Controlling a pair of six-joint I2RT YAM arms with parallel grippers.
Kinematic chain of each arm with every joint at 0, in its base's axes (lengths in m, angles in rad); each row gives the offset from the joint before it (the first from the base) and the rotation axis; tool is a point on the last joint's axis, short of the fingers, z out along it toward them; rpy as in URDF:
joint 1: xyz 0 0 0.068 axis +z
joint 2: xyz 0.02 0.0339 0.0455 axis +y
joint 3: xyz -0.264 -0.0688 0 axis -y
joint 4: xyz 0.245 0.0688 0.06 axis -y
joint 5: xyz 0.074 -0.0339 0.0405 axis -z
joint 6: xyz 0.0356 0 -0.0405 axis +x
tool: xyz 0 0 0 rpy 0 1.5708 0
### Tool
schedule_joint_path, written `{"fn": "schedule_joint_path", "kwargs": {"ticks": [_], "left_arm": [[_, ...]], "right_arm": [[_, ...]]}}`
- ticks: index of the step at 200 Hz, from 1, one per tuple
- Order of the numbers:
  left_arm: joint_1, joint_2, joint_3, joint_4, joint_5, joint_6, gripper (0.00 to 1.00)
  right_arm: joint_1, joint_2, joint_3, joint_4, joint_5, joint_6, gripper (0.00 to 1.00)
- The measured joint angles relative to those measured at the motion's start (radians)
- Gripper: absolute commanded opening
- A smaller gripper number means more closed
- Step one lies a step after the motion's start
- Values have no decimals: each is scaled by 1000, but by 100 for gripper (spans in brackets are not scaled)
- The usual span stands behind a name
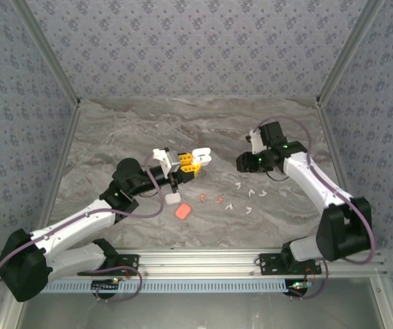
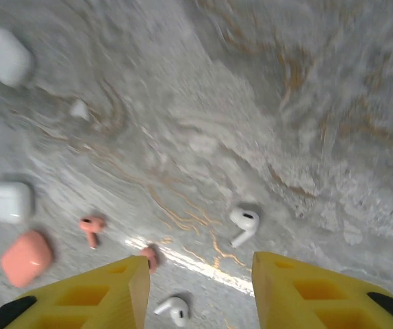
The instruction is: Insert wireless bluetooth earbuds into charging case
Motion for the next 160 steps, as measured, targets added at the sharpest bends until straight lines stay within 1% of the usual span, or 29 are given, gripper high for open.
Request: {"fn": "schedule_joint_path", "kwargs": {"ticks": [36, 78, 112, 160], "left_arm": [[0, 0, 0, -2, -3, 6, 0], [0, 0, 0, -7, -3, 6, 0], [0, -4, -1, -23, -3, 6, 0], [0, -4, -1, -24, -7, 14, 0]], "right_arm": [[18, 121, -11, 3, 20, -1, 41], [32, 237, -11, 15, 42, -1, 41], [37, 291, -9, 18, 64, -6, 41], [53, 331, 0, 26, 64, -10, 37]]}}
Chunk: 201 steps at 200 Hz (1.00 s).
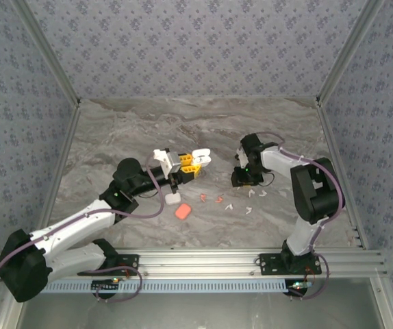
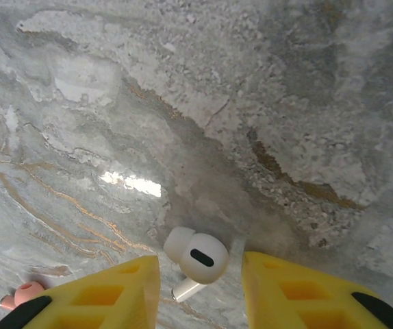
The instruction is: Insert wireless bluetooth earbuds into charging case
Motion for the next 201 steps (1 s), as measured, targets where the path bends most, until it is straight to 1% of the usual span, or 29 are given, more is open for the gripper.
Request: {"fn": "schedule_joint_path", "kwargs": {"ticks": [64, 102, 142, 169, 201], "left_arm": [[0, 0, 0, -1, -5, 4, 0], [0, 0, 0, -5, -5, 4, 0], [0, 0, 0, -7, -8, 4, 0], [0, 0, 0, -7, -8, 3, 0], [0, 7, 0, -2, -8, -2, 0]], "right_arm": [[3, 24, 25, -7, 18, -3, 31], [3, 27, 28, -11, 26, -6, 24], [6, 18, 24, 4, 33, -21, 22], [14, -40, -4, 42, 50, -39, 21], [14, -204, -31, 71, 59, -72, 20]]}}
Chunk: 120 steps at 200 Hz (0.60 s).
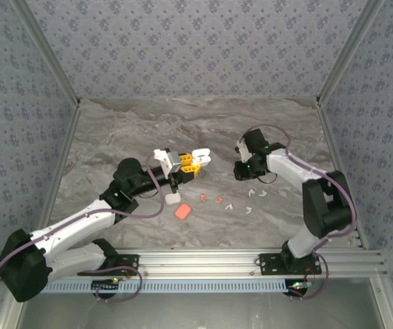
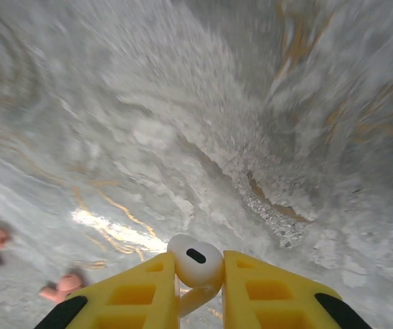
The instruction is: Insert wireless bluetooth earbuds into charging case
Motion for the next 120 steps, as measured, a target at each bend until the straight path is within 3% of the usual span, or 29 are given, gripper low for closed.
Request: {"fn": "schedule_joint_path", "kwargs": {"ticks": [79, 120], "left_arm": [[0, 141, -22, 143, -3, -158, 0], [0, 209, -18, 208, 7, -237, 0]], "right_arm": [[63, -512, -49, 153, -46, -133, 20], [127, -643, -46, 251, -51, -217, 20]]}}
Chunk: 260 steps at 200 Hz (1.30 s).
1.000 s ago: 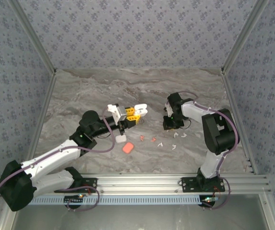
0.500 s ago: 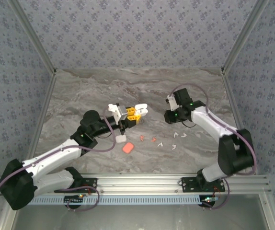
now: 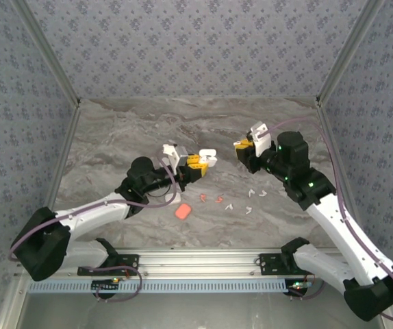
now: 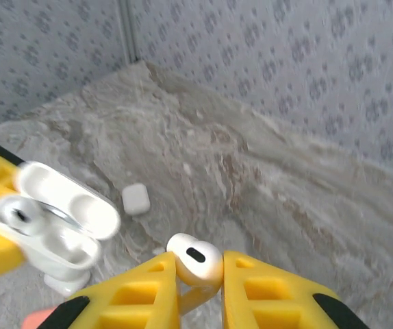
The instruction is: Insert wireless bluetooth earbuds into charging case
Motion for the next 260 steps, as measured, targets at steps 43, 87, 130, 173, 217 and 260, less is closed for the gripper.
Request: {"fn": "schedule_joint_path", "kwargs": {"ticks": [43, 87, 130, 173, 217, 260], "left_arm": [[-20, 21, 10, 27, 19, -25, 0], [-29, 21, 18, 61, 40, -33, 0], [-33, 21, 23, 67, 55, -52, 0], [-34, 22, 50, 73, 57, -85, 0], [-35, 23, 58, 85, 58, -112, 0], [-35, 27, 60, 86, 58, -123, 0]], "right_arm": [[71, -4, 6, 59, -26, -82, 20], [78, 8, 3, 101, -58, -108, 20], [78, 10, -23, 127, -98, -107, 20], [79, 10, -44, 150, -120, -106, 20], [79, 10, -68, 171, -130, -103, 20], [79, 10, -75, 180, -135, -103, 20]]}}
